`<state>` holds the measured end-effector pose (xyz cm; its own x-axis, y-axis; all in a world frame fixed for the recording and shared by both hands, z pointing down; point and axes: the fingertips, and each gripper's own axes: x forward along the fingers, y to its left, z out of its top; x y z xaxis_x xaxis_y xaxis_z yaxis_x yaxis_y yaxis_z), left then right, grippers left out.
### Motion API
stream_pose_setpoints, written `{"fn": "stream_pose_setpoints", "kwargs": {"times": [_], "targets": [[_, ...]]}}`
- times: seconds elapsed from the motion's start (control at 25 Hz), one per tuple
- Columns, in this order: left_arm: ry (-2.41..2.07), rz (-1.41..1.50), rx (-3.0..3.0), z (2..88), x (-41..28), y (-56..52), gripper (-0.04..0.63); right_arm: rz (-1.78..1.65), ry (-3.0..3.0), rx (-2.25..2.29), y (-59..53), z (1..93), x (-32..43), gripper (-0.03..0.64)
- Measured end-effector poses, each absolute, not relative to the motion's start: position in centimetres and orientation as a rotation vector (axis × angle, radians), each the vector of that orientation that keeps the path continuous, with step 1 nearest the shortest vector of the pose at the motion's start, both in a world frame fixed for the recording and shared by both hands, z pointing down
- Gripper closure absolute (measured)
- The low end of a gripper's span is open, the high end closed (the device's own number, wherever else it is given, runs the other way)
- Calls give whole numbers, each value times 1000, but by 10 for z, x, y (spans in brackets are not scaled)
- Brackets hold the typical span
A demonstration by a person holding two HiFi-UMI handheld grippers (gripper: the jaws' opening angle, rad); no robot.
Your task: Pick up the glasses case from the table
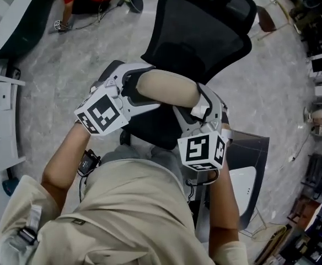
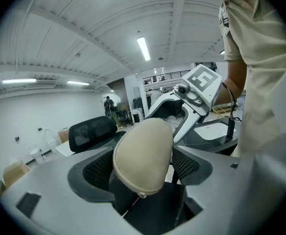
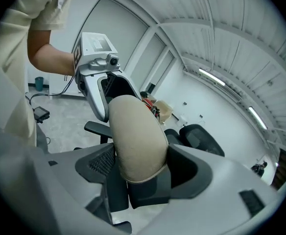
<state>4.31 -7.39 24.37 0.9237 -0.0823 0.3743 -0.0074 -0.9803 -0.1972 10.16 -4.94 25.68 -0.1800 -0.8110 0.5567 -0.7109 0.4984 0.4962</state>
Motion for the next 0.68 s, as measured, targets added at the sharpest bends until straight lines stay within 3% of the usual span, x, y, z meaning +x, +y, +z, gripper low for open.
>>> {"fn": "stream_pose_setpoints", "kwargs": {"times": [0.68], "targets": [[62,-378,-2808,161,21,-41,210,-338,-1844,1331,-15,170,79,287]]}}
